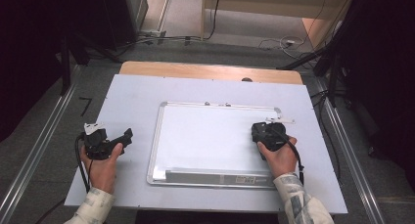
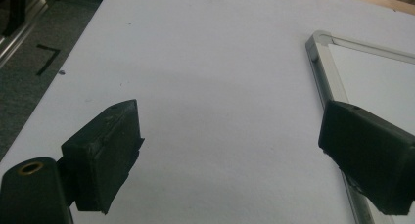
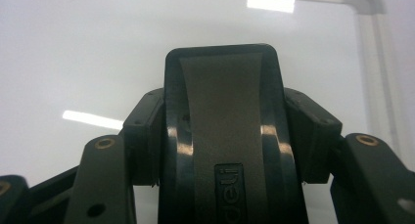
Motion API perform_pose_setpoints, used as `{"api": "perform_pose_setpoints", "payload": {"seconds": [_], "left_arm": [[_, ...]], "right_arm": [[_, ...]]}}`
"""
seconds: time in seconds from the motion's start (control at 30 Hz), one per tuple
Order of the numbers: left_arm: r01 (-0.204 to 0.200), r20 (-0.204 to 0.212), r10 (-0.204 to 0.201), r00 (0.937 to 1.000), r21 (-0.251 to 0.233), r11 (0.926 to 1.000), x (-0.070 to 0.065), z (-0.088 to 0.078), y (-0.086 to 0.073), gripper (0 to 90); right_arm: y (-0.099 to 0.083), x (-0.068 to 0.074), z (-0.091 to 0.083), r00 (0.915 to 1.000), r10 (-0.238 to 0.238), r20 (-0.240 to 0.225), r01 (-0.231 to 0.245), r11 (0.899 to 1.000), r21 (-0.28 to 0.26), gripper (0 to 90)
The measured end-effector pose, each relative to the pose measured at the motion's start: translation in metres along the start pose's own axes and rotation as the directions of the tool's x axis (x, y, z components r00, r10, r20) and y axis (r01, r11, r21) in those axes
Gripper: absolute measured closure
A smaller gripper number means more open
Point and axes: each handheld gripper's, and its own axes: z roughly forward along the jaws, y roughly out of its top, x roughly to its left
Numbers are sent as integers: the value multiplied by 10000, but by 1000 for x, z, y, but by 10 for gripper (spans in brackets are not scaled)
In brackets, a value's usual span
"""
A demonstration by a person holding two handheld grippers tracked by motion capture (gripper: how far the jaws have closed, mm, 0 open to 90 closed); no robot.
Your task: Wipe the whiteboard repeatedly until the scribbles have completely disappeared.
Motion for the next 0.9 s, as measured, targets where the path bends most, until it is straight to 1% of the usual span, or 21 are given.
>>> {"api": "perform_pose_setpoints", "payload": {"seconds": [0.13,0.2,0.27,0.33,0.4,0.53,0.67,0.77,0.9], "left_arm": [[-13,6,13,10000,-15,10000,0,-1,0,92],[8,-4,-8,10000,-25,10000,0,-1,0,92],[16,24,-16,10000,-36,10000,0,-2,0,92],[18,22,-18,10000,-30,10000,0,-2,0,92],[3,38,-2,10000,-43,10000,0,-2,0,92],[22,34,-22,10000,-52,10000,1,-2,0,92],[20,29,-19,10000,-45,10000,1,-2,0,92],[37,19,-37,10000,-34,10000,1,-2,0,92],[31,17,-31,10000,-23,10000,1,-2,0,92]], "right_arm": [[-13,13,-10,9988,-207,-435,208,9998,7,384],[-18,16,-15,9984,-317,-474,318,9995,12,385],[-21,16,-17,9980,-338,-537,339,9994,5,385],[-19,14,-17,9980,-293,-554,296,9995,58,385],[-16,11,-13,9986,-291,-438,291,9996,2,385],[-6,3,-5,9997,-105,-227,104,9999,-28,385],[0,-1,1,9999,-83,-131,82,10000,-21,385],[-3,1,-1,9998,-171,-139,170,9998,-97,385],[-14,8,-11,9978,-481,-461,479,9988,-59,385]]}}
